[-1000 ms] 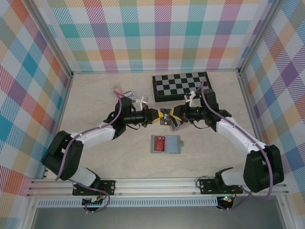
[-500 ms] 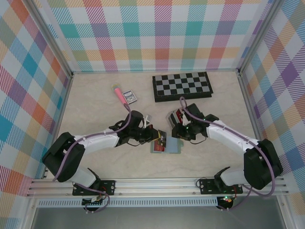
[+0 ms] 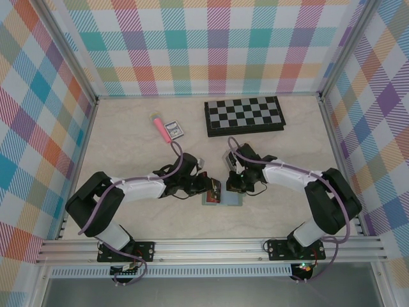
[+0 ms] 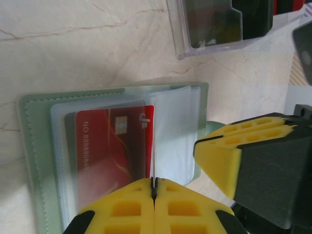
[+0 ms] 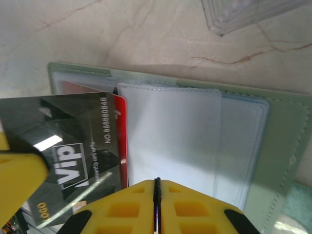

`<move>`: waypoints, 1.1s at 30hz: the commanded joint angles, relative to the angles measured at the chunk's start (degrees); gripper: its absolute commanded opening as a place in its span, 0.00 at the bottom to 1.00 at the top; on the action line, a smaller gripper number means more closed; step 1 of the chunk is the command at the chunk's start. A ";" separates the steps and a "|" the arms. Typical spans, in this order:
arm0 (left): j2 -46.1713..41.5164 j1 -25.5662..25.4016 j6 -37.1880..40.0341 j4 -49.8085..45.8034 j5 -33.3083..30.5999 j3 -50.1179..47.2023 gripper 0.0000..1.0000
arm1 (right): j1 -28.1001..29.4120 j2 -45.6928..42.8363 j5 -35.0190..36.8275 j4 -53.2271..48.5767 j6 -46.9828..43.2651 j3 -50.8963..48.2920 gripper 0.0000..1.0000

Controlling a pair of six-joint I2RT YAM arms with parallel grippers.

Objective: Put the credit cards into the card holder

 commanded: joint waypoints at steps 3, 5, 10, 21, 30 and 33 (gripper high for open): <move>-1.41 -0.71 1.88 -2.53 -3.59 -0.89 0.00 | 0.71 3.95 -1.19 2.69 0.43 2.76 0.10; 0.24 -0.75 2.04 -2.02 -2.93 -0.50 0.00 | 0.75 5.68 0.14 1.71 0.43 3.36 0.10; 1.97 -0.73 1.90 -5.05 -6.17 -1.00 0.00 | 0.86 6.92 8.81 -5.57 -0.27 3.75 0.09; -0.32 -0.67 1.21 -8.31 -9.14 -3.37 0.00 | 0.86 6.00 15.89 -11.89 0.26 1.70 0.07; -1.35 -0.72 1.37 -7.06 -7.49 -2.27 0.00 | 1.03 1.01 15.35 -12.62 0.16 1.92 0.11; -2.20 -0.79 2.27 -4.99 -4.55 -1.06 0.00 | 1.04 -1.20 15.03 -12.58 0.25 3.02 0.16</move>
